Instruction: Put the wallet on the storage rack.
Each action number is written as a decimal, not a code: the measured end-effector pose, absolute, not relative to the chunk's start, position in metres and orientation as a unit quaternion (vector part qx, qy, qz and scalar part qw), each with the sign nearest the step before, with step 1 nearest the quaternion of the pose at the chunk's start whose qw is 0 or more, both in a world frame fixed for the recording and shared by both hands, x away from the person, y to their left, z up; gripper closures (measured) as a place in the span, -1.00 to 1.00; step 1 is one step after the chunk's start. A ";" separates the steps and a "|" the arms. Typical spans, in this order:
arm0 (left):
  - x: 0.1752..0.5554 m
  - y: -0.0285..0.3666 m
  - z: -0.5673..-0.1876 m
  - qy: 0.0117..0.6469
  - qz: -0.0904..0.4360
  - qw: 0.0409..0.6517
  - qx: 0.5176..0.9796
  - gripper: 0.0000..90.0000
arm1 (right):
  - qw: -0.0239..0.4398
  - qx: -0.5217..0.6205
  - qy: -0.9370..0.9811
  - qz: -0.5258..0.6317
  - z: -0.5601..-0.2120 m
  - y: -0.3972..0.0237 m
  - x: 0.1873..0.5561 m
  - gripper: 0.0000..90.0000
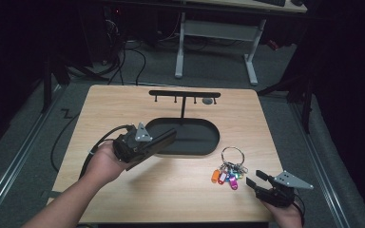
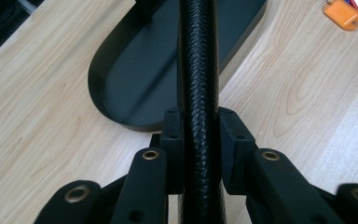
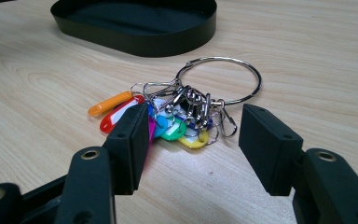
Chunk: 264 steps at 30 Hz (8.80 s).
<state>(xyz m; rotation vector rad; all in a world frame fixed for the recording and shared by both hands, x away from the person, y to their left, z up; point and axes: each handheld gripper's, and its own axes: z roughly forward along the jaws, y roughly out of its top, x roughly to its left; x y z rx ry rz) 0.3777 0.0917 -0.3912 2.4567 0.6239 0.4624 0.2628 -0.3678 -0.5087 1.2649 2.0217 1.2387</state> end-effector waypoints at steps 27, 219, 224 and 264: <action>0.410 0.061 -0.392 0.214 0.186 0.279 0.918 0.65 | 0.234 0.474 0.717 0.454 -0.509 -0.387 0.242 0.00; 0.313 0.175 -0.507 0.371 0.135 0.466 0.792 -0.26 | 0.214 0.471 0.801 0.302 -0.466 -0.333 0.301 -0.23; 0.313 0.181 -0.504 0.388 0.145 0.464 0.783 -0.26 | 0.200 0.464 0.813 0.288 -0.467 -0.333 0.310 -0.19; 0.334 0.172 -0.511 0.345 0.151 0.447 0.812 -0.27 | 0.059 0.472 0.872 0.111 -0.457 -0.271 0.406 0.15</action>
